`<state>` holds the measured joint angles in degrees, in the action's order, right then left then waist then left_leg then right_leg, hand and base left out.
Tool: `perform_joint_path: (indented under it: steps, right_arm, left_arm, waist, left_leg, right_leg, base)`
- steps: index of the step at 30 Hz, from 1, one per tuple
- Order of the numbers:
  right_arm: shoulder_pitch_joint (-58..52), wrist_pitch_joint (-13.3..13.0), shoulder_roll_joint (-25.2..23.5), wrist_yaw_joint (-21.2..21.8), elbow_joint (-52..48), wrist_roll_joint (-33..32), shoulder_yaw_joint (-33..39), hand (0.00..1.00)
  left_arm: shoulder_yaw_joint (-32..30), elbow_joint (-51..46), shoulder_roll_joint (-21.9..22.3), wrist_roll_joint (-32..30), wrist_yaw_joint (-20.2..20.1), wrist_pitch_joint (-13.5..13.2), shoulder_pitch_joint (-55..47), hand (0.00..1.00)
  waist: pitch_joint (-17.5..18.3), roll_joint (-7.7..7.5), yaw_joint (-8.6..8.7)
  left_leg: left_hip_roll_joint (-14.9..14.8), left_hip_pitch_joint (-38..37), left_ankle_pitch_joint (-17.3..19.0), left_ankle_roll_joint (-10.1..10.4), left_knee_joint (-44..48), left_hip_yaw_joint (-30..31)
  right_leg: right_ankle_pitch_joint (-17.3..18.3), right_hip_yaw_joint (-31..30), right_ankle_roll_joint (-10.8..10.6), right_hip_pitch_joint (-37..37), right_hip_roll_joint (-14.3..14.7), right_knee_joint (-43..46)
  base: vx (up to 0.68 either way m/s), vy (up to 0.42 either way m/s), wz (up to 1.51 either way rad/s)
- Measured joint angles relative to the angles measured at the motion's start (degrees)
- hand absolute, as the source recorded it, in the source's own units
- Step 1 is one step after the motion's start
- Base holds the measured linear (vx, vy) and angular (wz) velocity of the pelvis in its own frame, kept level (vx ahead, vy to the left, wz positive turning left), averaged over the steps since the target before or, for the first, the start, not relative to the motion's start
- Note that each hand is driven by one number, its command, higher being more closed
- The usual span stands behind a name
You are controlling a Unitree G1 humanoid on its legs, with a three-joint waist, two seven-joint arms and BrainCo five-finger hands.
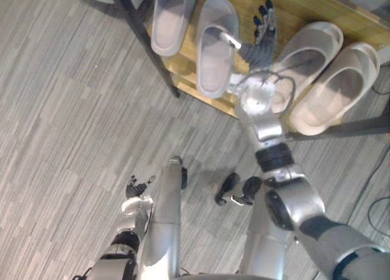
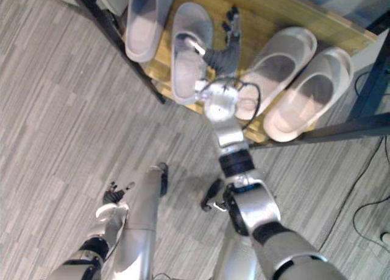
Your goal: Organize the slippers on the shoe rack
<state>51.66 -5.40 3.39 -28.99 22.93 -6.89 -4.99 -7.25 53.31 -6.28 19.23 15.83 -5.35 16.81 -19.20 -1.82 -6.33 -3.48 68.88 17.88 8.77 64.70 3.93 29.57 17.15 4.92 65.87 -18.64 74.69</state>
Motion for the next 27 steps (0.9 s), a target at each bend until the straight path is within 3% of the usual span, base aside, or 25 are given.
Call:
perform_joint_path:
  steps: [11,27]
  right_arm:
    - [-10.98,0.23,-2.04,2.21,-6.38,0.68,0.01,0.0]
    - [-10.54,-0.84,-2.63,6.73,-2.83,-2.39,-0.33,0.0]
  left_arm:
    - [-3.65,-1.09,0.98,-0.04,-0.26,1.1,0.09,0.0]
    - [-5.32,-1.93,1.42,-0.67,-1.39,1.04,0.57,0.0]
  waist:
    - [-0.02,-0.03,0.33]
    - [-1.72,-1.01,0.26]
  left_leg:
    - [-0.84,-2.13,0.26,-0.48,-0.8,-0.41]
    - [0.26,-1.71,0.1,-0.21,-1.3,-0.28]
  right_leg:
    - [-0.15,-0.02,-1.09,-2.02,0.74,-1.25]
    - [0.23,0.13,-1.77,-1.9,-0.2,-1.1]
  base:
    - [-0.02,0.032,-0.04]
    - [0.0,0.017,0.03]
